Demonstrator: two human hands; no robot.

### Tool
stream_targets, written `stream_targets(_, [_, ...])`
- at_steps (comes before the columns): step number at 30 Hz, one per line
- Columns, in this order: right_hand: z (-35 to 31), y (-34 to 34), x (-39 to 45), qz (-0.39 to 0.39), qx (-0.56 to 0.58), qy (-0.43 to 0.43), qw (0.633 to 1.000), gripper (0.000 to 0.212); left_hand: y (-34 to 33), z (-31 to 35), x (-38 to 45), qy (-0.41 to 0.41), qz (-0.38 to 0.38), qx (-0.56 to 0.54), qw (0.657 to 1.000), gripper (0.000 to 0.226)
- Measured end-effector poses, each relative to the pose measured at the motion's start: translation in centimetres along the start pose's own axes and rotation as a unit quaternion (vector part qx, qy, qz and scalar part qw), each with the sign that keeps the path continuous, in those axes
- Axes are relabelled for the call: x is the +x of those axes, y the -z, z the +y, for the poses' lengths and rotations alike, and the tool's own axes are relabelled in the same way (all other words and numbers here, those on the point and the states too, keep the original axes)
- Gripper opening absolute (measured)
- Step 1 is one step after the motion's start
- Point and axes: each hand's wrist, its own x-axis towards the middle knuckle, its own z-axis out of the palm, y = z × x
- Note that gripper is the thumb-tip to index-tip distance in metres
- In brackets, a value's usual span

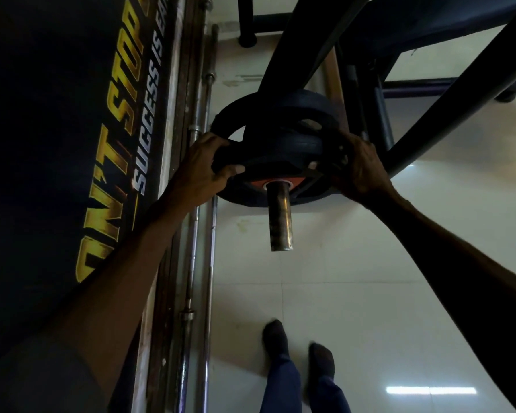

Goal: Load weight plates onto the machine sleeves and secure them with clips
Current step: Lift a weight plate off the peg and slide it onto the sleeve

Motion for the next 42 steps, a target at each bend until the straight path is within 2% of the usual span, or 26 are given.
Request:
stream_targets(4, [-0.2,-0.7,-3.9,-0.006,0.019,-0.004,1.000,0.040,-1.1,-0.2,-4.3,-0.007,-0.042,-0.021,0.999,0.059])
stream_targets(6, [-0.2,-1.1,-5.9,-0.010,0.020,0.006,1.000,0.039,-1.7,0.0,-6.6,-0.002,-0.057,-0.031,0.998,0.072])
stream_targets(8, [-0.2,-1.5,-7.7,-0.014,0.022,0.000,1.000,0.040,-2.4,0.5,-8.9,0.001,-0.048,-0.051,0.998,0.090])
stream_targets(10, [-0.6,-1.5,-9.2,-0.016,0.031,-0.012,0.999,0.043,-3.3,1.1,-11.0,0.011,-0.030,-0.068,0.997,0.097])
stream_targets(13, [-1.1,-1.5,-11.8,-0.004,0.042,0.003,0.999,0.051,-4.7,2.3,-13.9,0.035,-0.002,-0.078,0.996,0.078])
stream_targets(17, [-0.9,-1.7,-15.6,-0.004,0.067,-0.008,0.998,0.038,-5.8,4.1,-18.5,0.059,0.018,-0.094,0.994,0.084])
stream_targets(20, [-1.4,-0.8,-18.6,-0.015,0.093,-0.002,0.996,0.038,-6.7,6.2,-22.6,0.094,0.066,-0.112,0.987,0.070])
stream_targets(24, [-3.4,3.0,-23.3,-0.032,0.109,0.021,0.993,0.043,-7.3,10.7,-28.9,0.121,0.124,-0.148,0.974,0.059])
stream_targets(29, [-6.1,9.2,-28.7,-0.015,0.149,0.060,0.987,0.042,-7.0,18.3,-35.0,0.132,0.203,-0.247,0.938,0.042])
stream_targets(32, [-8.2,12.7,-31.8,0.021,0.183,0.070,0.980,0.041,-6.2,22.7,-37.6,0.123,0.241,-0.255,0.928,0.039])
stream_targets(37, [-9.9,18.7,-37.3,0.070,0.178,0.075,0.979,0.045,-5.2,29.7,-40.9,0.074,0.260,-0.245,0.931,0.043])
stream_targets(42, [-10.4,25.0,-43.1,0.118,0.179,0.087,0.973,0.039,-4.9,37.0,-43.3,0.009,0.261,-0.252,0.932,0.044])
